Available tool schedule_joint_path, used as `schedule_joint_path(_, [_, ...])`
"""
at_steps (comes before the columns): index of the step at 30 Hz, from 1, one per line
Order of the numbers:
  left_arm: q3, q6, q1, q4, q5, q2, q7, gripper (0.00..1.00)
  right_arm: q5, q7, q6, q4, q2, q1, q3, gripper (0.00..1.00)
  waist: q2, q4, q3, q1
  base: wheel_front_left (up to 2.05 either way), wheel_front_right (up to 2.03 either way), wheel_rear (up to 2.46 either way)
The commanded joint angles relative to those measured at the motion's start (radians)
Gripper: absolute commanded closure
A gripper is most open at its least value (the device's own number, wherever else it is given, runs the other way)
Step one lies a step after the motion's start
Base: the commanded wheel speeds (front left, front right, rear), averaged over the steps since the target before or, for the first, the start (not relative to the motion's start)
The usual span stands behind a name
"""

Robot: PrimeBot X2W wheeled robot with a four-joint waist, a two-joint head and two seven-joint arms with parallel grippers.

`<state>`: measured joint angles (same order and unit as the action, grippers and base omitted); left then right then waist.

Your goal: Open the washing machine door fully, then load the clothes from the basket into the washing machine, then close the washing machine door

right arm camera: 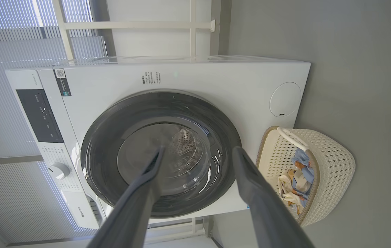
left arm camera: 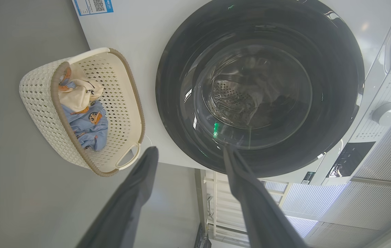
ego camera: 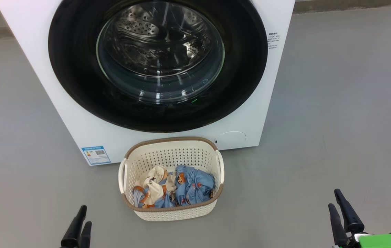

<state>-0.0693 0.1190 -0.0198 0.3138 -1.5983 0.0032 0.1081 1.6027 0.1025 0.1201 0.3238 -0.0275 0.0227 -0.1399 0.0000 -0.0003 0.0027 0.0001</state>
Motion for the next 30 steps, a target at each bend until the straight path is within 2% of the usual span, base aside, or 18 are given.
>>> schedule_joint_path(1, [0.001,0.003,-0.034,-0.031,0.002,0.008,-0.009,0.0,-0.013,-0.008,0.001,-0.031,-0.005,0.035,0.01,0.0,0.0,0.0,-0.001,0.0019,0.0,0.0,0.0])
schedule_joint_path(7, [0.01,0.004,-0.039,-0.048,0.012,0.014,-0.024,0.0,-0.03,-0.023,0.001,-0.043,-0.013,0.044,0.028,0.0,0.0,-0.001,0.0,0.0001,0.0,0.0,0.0])
schedule_joint_path(30, [0.053,0.005,-0.063,-0.096,0.145,0.049,-0.099,0.0,-0.164,-0.098,0.003,-0.068,-0.056,0.083,0.104,0.0,0.0,-0.01,-0.001,0.0,0.0,0.0,0.0])
